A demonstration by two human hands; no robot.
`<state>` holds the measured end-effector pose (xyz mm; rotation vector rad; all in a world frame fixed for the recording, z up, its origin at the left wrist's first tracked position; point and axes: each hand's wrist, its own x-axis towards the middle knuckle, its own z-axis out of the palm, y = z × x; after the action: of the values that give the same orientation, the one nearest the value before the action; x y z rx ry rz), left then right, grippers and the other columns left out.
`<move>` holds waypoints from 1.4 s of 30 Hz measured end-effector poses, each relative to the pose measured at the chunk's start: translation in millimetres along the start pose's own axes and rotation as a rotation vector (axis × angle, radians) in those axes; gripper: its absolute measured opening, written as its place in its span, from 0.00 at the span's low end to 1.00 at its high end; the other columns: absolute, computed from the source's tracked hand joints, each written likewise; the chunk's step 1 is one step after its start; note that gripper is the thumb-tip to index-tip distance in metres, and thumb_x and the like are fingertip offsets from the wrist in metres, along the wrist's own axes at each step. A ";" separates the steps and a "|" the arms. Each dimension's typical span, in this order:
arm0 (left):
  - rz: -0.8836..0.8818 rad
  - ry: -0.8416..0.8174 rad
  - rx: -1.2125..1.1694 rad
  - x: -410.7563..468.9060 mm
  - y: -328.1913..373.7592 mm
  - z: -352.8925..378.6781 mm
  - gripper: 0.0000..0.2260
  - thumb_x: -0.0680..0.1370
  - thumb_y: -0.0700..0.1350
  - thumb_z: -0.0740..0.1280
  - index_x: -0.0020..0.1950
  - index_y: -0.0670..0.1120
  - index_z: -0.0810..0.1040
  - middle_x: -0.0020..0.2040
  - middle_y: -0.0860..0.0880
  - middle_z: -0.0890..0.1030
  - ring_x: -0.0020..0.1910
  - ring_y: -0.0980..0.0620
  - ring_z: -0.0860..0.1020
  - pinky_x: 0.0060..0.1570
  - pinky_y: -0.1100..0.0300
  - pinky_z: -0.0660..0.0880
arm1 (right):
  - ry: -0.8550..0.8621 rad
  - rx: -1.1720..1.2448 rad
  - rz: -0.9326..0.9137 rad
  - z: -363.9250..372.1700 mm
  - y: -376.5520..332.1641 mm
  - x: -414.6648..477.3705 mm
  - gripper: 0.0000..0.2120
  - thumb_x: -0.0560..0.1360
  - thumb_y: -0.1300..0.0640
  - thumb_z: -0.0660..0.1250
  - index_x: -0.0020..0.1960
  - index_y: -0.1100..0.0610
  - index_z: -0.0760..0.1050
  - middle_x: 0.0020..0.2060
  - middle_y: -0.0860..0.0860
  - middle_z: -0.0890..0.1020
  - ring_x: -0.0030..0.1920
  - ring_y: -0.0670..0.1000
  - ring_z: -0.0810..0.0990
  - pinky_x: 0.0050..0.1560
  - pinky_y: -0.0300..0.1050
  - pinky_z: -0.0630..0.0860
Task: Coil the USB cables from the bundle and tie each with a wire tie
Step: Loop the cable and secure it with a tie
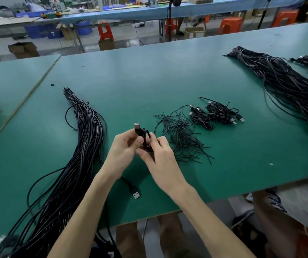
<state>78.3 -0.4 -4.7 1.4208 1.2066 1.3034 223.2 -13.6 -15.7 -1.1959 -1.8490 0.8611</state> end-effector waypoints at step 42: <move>-0.076 -0.036 -0.016 -0.1 4.7 -4.5 0.14 0.69 0.46 0.78 0.54 0.47 0.87 0.48 0.40 0.87 0.46 0.50 0.84 0.54 0.55 0.81 | 0.079 0.382 0.139 -7.4 11.9 3.4 0.16 0.77 0.63 0.72 0.47 0.40 0.83 0.27 0.49 0.81 0.24 0.43 0.71 0.30 0.36 0.71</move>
<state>74.3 -1.5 0.3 1.3682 1.2119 1.2279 233.7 -5.5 -21.4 -1.1034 -1.4667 1.1665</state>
